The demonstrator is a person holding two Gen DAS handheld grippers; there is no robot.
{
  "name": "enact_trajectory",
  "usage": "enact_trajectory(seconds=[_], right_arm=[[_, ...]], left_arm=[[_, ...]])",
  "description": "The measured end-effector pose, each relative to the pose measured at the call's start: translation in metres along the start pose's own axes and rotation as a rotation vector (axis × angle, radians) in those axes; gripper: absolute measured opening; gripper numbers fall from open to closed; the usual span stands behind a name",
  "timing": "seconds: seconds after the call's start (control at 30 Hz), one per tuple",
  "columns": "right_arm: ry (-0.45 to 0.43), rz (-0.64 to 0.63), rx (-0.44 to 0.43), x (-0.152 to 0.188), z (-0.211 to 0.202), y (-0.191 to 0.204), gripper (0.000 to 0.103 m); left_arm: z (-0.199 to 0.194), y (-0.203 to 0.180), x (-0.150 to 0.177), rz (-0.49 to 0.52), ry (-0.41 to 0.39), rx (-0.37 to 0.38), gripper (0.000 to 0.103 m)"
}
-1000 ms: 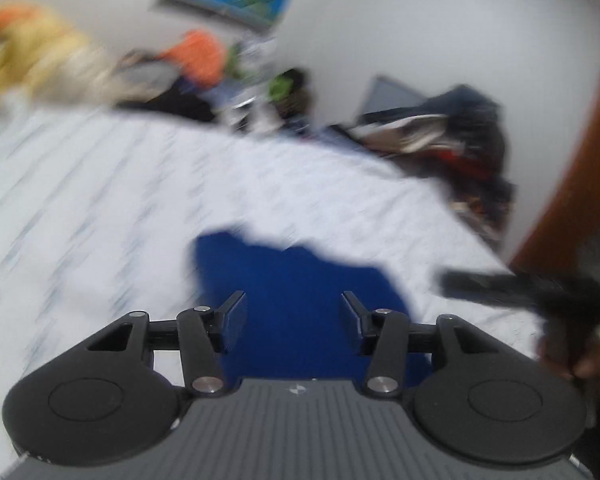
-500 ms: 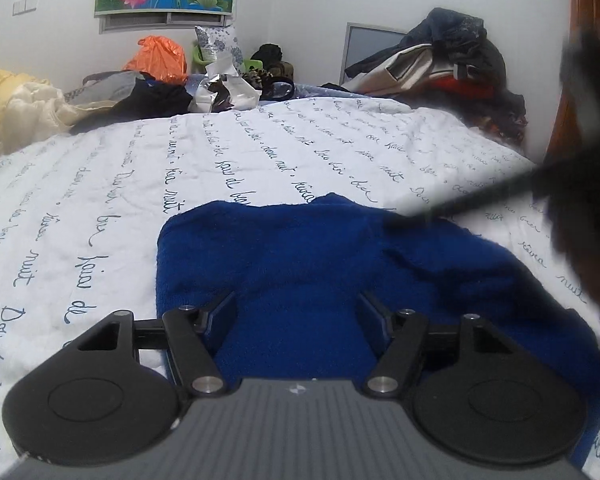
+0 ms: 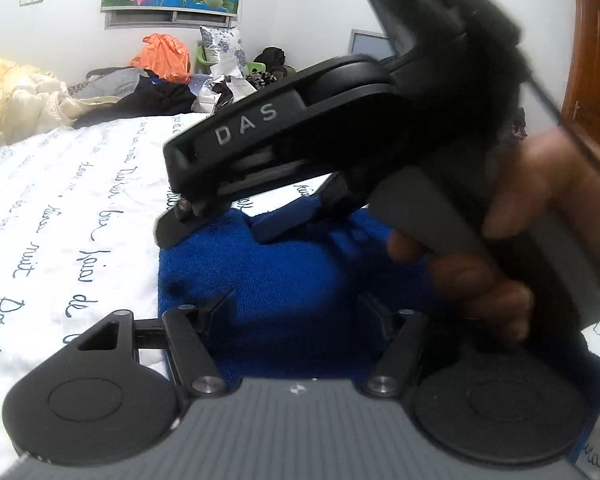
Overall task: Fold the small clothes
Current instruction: 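Grasp the sweater corner with the right tool beside the open left tool, then grasp the sweater with the left tool while the right tool holds the corner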
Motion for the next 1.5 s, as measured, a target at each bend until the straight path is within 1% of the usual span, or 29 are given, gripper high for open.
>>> enact_trajectory(seconds=[0.07,0.13,0.2,0.27,0.3,0.33,0.4,0.43,0.47,0.5,0.53,0.57,0.63,0.67,0.7,0.77,0.8,0.87,0.93,1.0,1.07,1.13,1.17,1.2,1.23,1.3,1.37,1.47,1.5], right_arm=[[-0.023,0.021,0.05,0.005,-0.022,0.002,0.082],[-0.081,0.049,0.006,0.011,-0.059,0.0,0.083],[-0.108,0.081,-0.022,0.025,-0.076,-0.009,0.083],[-0.051,0.144,0.031,0.033,-0.074,-0.04,0.086],[-0.133,0.097,-0.002,0.041,-0.077,-0.046,0.086],[-0.144,0.103,-0.018,0.043,-0.077,-0.049,0.086],[-0.14,0.206,-0.019,0.043,-0.087,-0.05,0.086],[-0.146,0.248,-0.02,0.045,-0.096,-0.049,0.086],[-0.172,0.272,-0.025,0.052,-0.112,-0.047,0.086],[-0.201,0.275,-0.042,0.063,-0.133,-0.045,0.087],[-0.226,0.265,-0.069,0.076,-0.152,-0.044,0.087],[-0.246,0.257,-0.089,0.09,-0.166,-0.041,0.087],[-0.261,0.254,-0.105,0.125,-0.192,-0.04,0.09],[-0.265,0.264,-0.106,0.143,-0.198,-0.041,0.09],[-0.268,0.284,-0.103,0.159,-0.214,-0.047,0.09],[-0.256,0.334,-0.101,0.183,-0.219,-0.054,0.09],[-0.246,0.351,-0.105,0.193,-0.221,-0.057,0.09],[-0.224,0.367,-0.116,0.202,-0.221,-0.062,0.09],[-0.201,0.395,-0.135,0.205,-0.221,-0.066,0.09],[-0.197,0.427,-0.169,0.205,-0.221,-0.07,0.09],[-0.18,0.456,-0.214,0.205,-0.221,-0.074,0.09],[-0.159,0.463,-0.229,0.205,-0.218,-0.075,0.09],[-0.149,0.453,-0.233,0.205,-0.217,-0.073,0.09],[-0.146,0.44,-0.231,0.205,-0.217,-0.07,0.089],[-0.141,0.421,-0.226,0.204,-0.217,-0.066,0.084],[-0.139,0.386,-0.184,0.203,-0.219,-0.061,0.079],[-0.129,0.377,-0.179,0.203,-0.219,-0.06,0.079],[-0.12,0.359,-0.117,0.203,-0.219,-0.061,0.071],[-0.13,0.362,-0.115,0.202,-0.222,-0.062,0.069]], left_arm=[[-0.001,0.0,0.0,-0.004,-0.002,0.002,0.068],[-0.001,0.001,0.0,-0.009,-0.004,0.007,0.068],[-0.001,0.002,0.001,-0.01,-0.005,0.009,0.068],[-0.001,0.001,0.0,-0.009,-0.005,0.01,0.068],[-0.001,0.001,0.0,-0.006,-0.004,0.008,0.068],[-0.001,0.001,0.0,0.001,-0.003,0.003,0.068],[-0.009,-0.001,0.002,0.021,-0.024,-0.035,0.068],[-0.02,-0.005,0.005,0.042,-0.046,-0.069,0.068],[-0.036,-0.011,0.009,0.063,-0.069,-0.09,0.075],[-0.057,-0.017,0.015,0.083,-0.098,-0.09,0.081],[-0.08,-0.024,0.023,0.113,-0.138,-0.077,0.092],[-0.104,-0.031,0.033,0.155,-0.183,-0.069,0.098],[-0.138,-0.049,0.057,0.252,-0.24,-0.087,0.099],[-0.146,-0.056,0.068,0.293,-0.233,-0.092,0.099],[-0.148,-0.062,0.077,0.332,-0.213,-0.1,0.097],[-0.142,-0.071,0.092,0.399,-0.158,-0.126,0.085],[-0.135,-0.072,0.097,0.417,-0.122,-0.132,0.081],[-0.123,-0.072,0.103,0.424,-0.068,-0.16,0.068],[-0.117,-0.072,0.107,0.423,-0.037,-0.141,0.066],[-0.115,-0.075,0.111,0.458,-0.021,-0.116,0.065],[-0.117,-0.078,0.115,0.514,-0.011,-0.083,0.07],[-0.115,-0.077,0.117,0.519,-0.006,-0.099,0.071],[-0.114,-0.075,0.118,0.509,-0.001,-0.099,0.069],[-0.113,-0.073,0.117,0.498,0.005,-0.1,0.064],[-0.112,-0.071,0.115,0.494,0.014,-0.108,0.051],[-0.112,-0.068,0.112,0.487,0.019,-0.112,0.049],[-0.114,-0.067,0.11,0.48,0.017,-0.104,0.045],[-0.117,-0.068,0.107,0.471,0.01,-0.103,0.046],[-0.118,-0.067,0.106,0.466,0.007,-0.101,0.046]])
Point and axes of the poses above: each gripper's, at about its wrist camera, not at the fingertips, and z roughly the way its jaws point, y to its left, x to its underside, the point moved 5 cm from there along z, roughly the way its jaws point, and after that the axes turned 6 degrees about y, right-handed, at the moved point
